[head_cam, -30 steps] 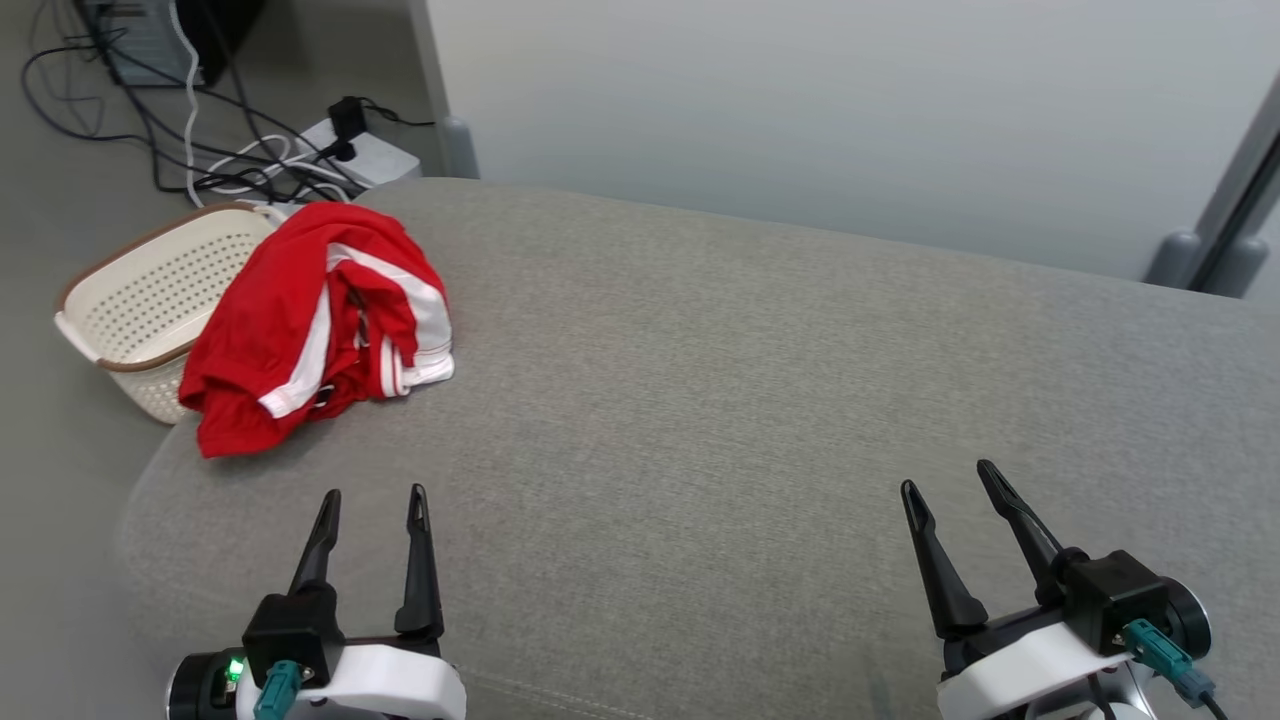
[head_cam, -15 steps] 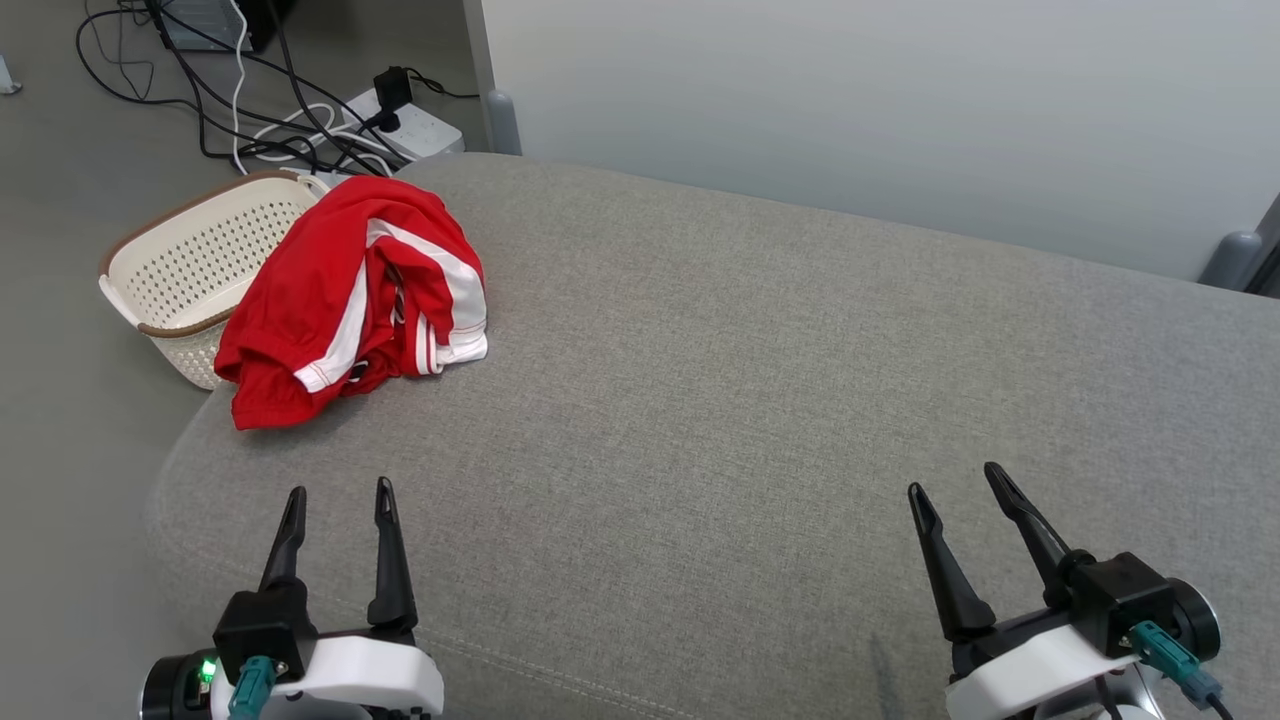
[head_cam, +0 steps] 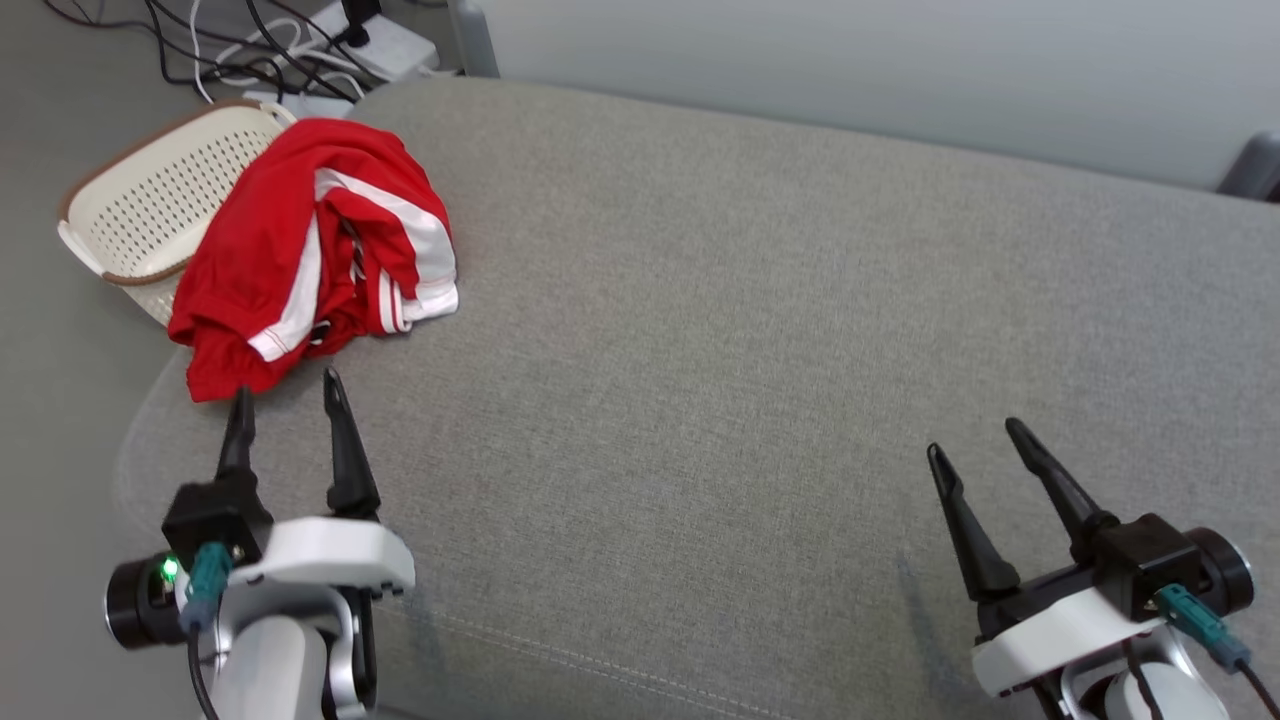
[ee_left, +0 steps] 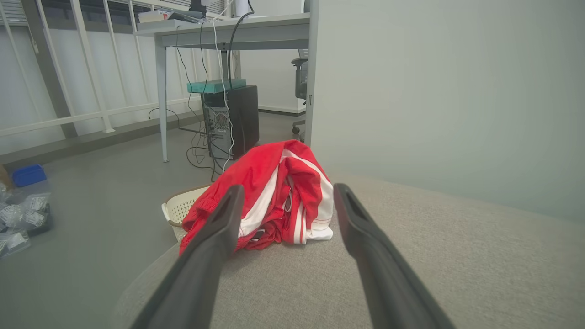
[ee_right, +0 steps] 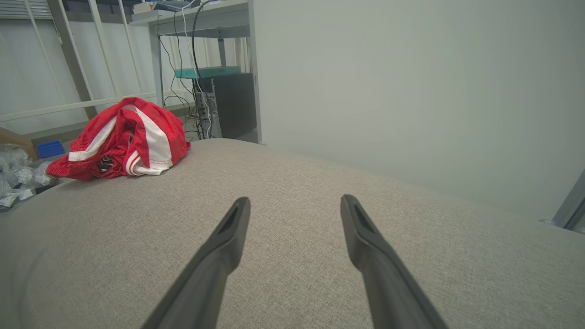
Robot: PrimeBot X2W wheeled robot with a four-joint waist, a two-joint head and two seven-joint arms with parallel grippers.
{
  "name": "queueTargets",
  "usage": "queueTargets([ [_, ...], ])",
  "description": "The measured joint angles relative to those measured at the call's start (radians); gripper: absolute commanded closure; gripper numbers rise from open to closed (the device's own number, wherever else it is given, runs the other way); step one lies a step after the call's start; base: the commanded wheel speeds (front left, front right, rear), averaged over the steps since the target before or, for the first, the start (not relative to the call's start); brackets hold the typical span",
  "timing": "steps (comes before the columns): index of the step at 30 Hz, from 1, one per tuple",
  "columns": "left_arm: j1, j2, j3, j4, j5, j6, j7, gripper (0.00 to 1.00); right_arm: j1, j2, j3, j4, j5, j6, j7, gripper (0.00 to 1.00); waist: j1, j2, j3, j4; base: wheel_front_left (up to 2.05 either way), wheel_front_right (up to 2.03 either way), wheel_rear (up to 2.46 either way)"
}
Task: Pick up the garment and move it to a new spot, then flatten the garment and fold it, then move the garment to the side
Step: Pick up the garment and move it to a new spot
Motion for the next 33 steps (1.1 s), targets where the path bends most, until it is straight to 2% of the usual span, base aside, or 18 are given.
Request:
queueTargets([
  [11,-0.241,-0.017,0.101,0.199,-0.013,0.008,-0.001,0.00,-0.058,-0.091,0.009,-0.017,0.010,0.000,0.000,0.00,0.0000,0.0000,0.144,-0.019,0.00,0.00,0.00],
  [27,-0.425,-0.019,0.188,0.475,0.056,0.005,-0.001,0.00,-0.063,-0.175,0.003,-0.045,0.029,0.000,0.000,0.00,0.0000,0.0000,0.235,-0.033,0.00,0.00,0.00],
  [33,-0.482,-0.012,0.222,0.533,0.070,0.030,-0.001,0.00,-0.077,-0.206,0.000,-0.058,0.031,0.000,0.000,0.00,0.0000,0.0000,0.276,-0.032,0.00,0.00,0.00],
])
